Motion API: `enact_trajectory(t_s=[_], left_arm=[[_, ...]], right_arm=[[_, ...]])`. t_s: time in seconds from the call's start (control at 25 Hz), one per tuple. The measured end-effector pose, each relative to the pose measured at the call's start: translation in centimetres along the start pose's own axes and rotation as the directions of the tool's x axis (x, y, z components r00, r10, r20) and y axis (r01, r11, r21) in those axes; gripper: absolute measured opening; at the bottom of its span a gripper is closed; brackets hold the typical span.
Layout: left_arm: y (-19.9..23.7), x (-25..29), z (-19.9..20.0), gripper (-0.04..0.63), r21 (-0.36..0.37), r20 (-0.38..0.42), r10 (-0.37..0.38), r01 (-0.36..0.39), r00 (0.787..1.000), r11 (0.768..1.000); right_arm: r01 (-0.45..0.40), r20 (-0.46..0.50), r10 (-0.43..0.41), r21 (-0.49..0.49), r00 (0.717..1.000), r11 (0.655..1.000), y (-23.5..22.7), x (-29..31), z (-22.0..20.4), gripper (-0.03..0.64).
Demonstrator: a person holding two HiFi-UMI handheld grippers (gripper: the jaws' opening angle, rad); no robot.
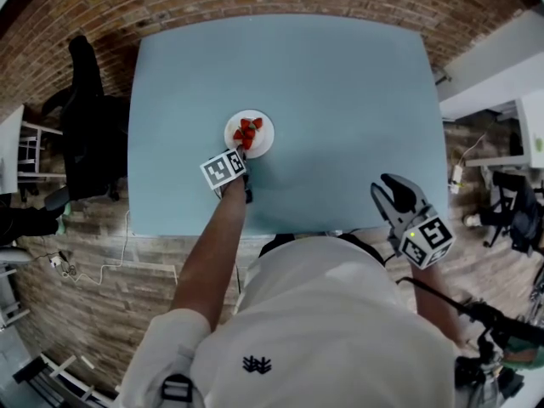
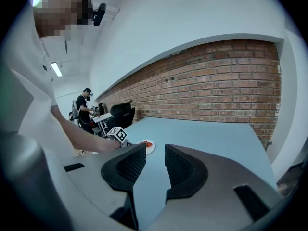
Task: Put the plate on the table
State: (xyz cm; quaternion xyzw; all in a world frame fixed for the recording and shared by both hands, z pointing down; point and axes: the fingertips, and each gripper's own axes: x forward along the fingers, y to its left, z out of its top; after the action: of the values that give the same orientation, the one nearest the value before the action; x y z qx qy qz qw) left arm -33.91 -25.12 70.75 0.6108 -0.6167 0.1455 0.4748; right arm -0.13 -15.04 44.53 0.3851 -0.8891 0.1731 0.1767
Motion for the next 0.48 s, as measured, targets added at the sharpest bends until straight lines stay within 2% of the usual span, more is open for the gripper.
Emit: enact_trajectory(t_s=[0.28,0.48], left_arm=[[-0.3,-0.8,0.2,0.17,0.051,0.03,0.056,-0.057,0.998,0.997],[-1.6,-3.0,0.3,0.187,0.153,0.081,0.084,-0.096,0.993,0.984]], right_arm=[[-0.026,0.012,0.026,-0.01,1.0,1.0,-1.4,-1.4,-0.2,0.115],[-0.062,0.006,0.062,-0.034,0.998,0.997,-2.6,-2.2,-0.9,0.115]])
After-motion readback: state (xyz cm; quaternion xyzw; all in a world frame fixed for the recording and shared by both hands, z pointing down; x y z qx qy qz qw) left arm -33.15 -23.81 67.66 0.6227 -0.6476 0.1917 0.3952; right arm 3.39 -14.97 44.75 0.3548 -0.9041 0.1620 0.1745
